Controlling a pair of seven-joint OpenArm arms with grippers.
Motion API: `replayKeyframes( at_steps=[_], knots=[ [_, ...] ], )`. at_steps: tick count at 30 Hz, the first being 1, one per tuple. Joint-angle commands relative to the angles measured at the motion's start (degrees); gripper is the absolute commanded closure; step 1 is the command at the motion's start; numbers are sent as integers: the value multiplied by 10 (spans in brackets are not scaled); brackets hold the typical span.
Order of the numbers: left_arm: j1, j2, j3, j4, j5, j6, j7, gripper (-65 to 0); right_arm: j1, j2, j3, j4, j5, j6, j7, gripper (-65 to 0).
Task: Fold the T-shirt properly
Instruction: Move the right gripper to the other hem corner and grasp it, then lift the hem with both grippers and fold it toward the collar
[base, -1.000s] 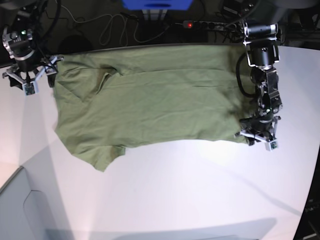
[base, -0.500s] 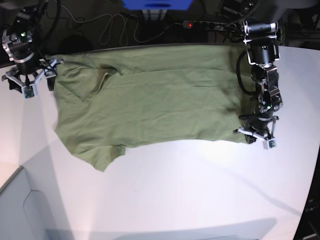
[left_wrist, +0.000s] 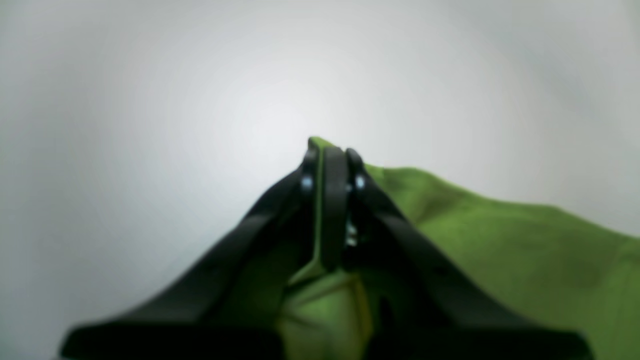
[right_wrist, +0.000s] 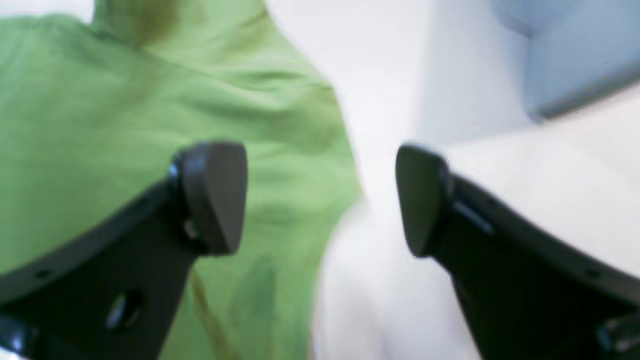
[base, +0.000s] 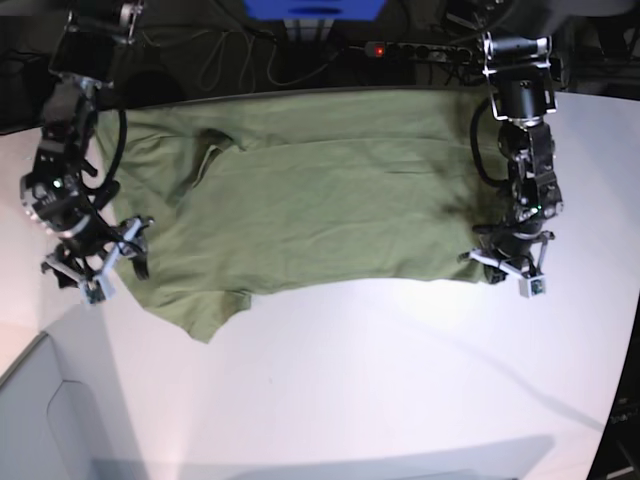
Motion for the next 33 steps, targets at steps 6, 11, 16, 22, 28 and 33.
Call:
replayKeyframes(
  at_steps=[6,11,16,22,28,33],
  knots=[
    [4,-8,-3,14,-3,-1,-12,0,182,7,-36,-223,1,0,21,-447],
    [4,-9,-3,14,-3,-1,-12,0,303,6,-83,-452,1,0,103,-448],
    [5,-9,-3,14,-3,-1,-12,0,359,9,-142,-597,1,0,202,-449],
    [12,-9,-4,14,-3,-1,-12,0,355,10,-187,-605,1,-2,241,-447],
    [13,-8,-4,14,-3,-1,-13,0,328,10,-189,-605,1,-3,275,-445],
    [13,-8,-4,14,-3,-1,-13,0,316,10,-189,-605,1,-3,295,-432]
  ],
)
